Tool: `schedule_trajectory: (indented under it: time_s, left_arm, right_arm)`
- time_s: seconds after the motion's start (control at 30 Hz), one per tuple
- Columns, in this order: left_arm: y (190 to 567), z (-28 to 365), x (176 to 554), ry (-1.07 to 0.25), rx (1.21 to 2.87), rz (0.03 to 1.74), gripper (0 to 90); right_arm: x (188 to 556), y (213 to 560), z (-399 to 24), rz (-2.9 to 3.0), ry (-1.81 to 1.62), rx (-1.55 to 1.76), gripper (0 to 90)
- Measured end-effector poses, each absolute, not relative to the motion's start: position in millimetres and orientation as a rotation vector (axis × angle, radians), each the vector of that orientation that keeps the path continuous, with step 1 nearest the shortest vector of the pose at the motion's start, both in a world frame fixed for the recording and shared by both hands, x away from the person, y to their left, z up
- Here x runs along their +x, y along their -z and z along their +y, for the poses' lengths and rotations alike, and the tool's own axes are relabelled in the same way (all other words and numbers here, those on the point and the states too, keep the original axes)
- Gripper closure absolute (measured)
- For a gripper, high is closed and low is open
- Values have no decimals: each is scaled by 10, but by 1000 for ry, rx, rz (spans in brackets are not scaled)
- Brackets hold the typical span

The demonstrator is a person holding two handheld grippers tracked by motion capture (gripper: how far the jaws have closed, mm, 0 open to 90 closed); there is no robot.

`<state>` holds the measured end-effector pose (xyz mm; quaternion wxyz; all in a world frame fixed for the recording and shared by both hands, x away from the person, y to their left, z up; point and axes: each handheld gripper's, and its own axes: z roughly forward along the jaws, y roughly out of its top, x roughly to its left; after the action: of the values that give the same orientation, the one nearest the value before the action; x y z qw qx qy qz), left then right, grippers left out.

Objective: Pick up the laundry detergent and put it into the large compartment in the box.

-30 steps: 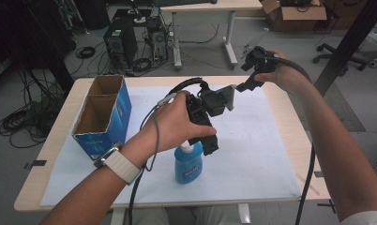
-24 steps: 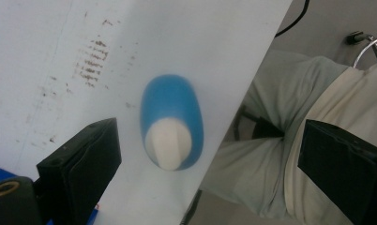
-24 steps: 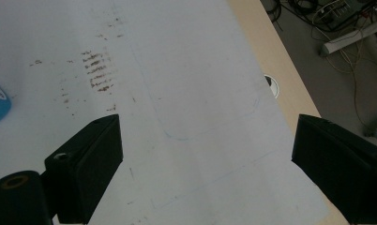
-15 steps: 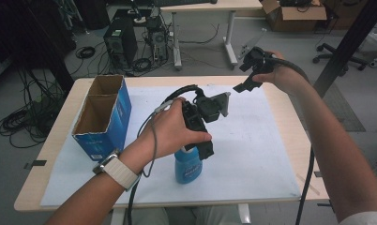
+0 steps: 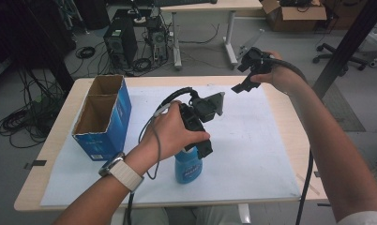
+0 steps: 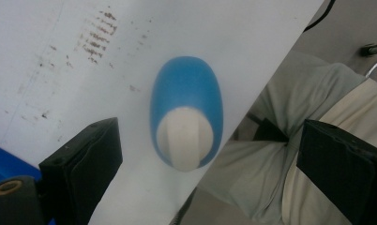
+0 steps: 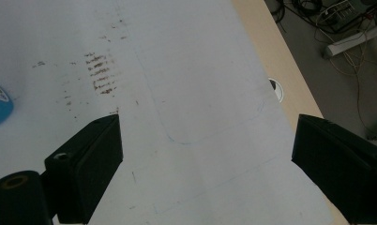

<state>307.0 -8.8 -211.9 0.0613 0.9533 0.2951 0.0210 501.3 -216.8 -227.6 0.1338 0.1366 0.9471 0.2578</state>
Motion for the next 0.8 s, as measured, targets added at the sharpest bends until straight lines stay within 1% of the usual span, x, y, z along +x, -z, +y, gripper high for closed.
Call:
schedule_trajectory:
  time_s: [0.27,0.8]
  left_arm:
    - [2234,-62,3101,-23,2870,915,72]
    - [2434,-74,3150,4,2875,913,72]
  right_arm:
    - [5017,2284,-2154,2748,-749,393,88]
    - [5020,2284,-2162,2747,-750,395,88]
